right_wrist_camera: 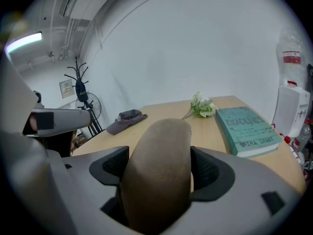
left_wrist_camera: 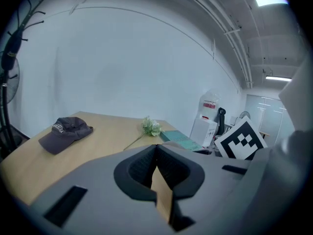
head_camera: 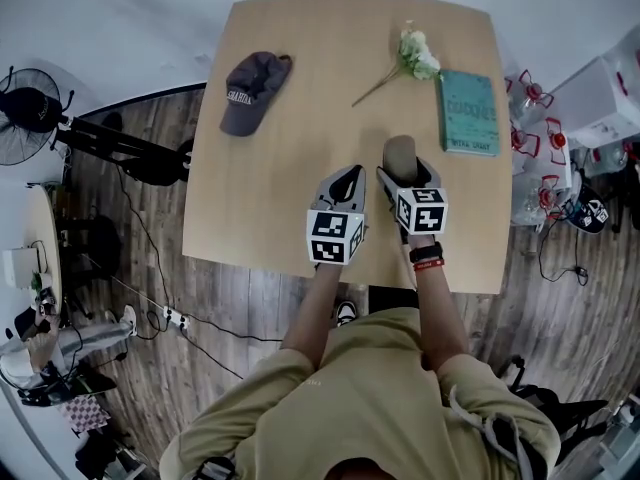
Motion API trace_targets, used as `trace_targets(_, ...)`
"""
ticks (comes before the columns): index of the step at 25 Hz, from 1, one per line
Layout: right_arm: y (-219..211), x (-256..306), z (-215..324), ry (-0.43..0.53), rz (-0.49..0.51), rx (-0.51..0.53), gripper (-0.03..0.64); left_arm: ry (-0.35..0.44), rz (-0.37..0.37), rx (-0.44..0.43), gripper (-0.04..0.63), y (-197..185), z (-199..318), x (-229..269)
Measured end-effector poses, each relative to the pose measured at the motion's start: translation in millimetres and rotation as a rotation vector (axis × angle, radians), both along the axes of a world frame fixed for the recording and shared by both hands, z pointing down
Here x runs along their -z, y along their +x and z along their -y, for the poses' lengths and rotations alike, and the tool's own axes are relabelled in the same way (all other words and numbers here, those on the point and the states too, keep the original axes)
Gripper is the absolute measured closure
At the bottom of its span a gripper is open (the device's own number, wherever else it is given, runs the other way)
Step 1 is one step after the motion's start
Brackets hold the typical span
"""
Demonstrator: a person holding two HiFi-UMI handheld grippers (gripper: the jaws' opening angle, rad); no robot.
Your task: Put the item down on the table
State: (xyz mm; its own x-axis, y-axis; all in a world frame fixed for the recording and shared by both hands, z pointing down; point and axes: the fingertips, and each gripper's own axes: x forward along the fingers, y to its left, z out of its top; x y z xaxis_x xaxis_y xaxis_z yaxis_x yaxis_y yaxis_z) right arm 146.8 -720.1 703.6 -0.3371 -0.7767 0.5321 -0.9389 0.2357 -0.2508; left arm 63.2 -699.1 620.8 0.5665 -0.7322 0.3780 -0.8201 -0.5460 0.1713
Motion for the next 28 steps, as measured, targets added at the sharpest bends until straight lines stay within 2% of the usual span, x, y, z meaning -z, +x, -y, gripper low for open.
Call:
trace_targets(8,9,-38,27,-0.047,-0.036,0.025,0.216,-0.039,0.026,0.000,0.572,11,19,-19)
trace_targets(17,6,-69,37,-0.093,-0.065,0.043,0.215,-0.041,0.030,0.014,0.572,8,24,-31)
trace_targets(28,-8,-86,37,-0.125,-0.079,0.029,0.210,-0.060,0.018,0.067,0.572,-24,20,-32)
